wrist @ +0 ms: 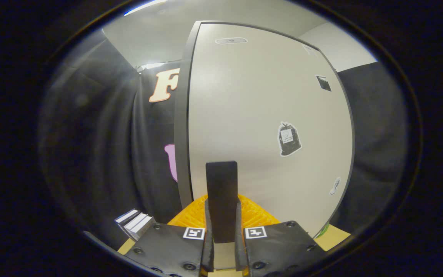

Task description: Open the shoe cabinet door, grab the shoes and put them into the shoe cabinet, then close the shoe cabinet door.

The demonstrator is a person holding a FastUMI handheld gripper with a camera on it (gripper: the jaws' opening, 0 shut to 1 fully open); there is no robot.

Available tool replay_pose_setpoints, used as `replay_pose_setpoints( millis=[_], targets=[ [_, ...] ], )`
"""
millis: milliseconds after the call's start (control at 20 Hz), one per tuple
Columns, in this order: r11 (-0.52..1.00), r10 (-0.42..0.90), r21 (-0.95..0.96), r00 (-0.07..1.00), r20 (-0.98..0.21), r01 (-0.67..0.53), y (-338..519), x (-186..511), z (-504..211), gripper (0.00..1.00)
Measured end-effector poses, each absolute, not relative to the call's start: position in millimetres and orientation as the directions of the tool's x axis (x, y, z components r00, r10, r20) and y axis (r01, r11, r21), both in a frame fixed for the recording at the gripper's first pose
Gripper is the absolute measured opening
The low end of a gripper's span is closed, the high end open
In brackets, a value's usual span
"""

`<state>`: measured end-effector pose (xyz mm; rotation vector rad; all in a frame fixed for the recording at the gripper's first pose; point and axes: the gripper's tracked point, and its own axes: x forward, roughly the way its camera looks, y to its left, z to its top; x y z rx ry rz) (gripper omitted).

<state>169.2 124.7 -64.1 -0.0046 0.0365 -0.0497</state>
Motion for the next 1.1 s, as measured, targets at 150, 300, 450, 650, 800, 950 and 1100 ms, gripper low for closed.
replay_pose_setpoints(
  millis=[150, 300, 450, 650, 800, 950, 1100],
  targets=[
    [0.999, -0.048, 0.002, 0.998, -0.043, 0.048, 124.9, 166.3, -64.5, 0.07],
    [1.0, -0.026, 0.004, 0.998, -0.057, 0.026, 124.0, 161.8, -64.2, 0.07],
    [1.0, 0.011, 0.014, 0.998, -0.07, -0.01, 122.5, 148.2, -62.4, 0.08],
    [0.997, 0.074, 0.03, 0.994, -0.082, -0.072, 115.7, 121.7, -61.7, 0.07],
    [0.992, 0.124, 0.033, 0.988, -0.094, -0.122, 108.7, 99.8, -57.2, 0.07],
    [0.981, 0.195, 0.045, 0.975, -0.107, -0.191, 102.7, 84.7, -54.4, 0.07],
    [0.965, 0.263, 0.044, 0.958, -0.118, -0.26, 97.6, 69.2, -48.9, 0.07]
  ],
)
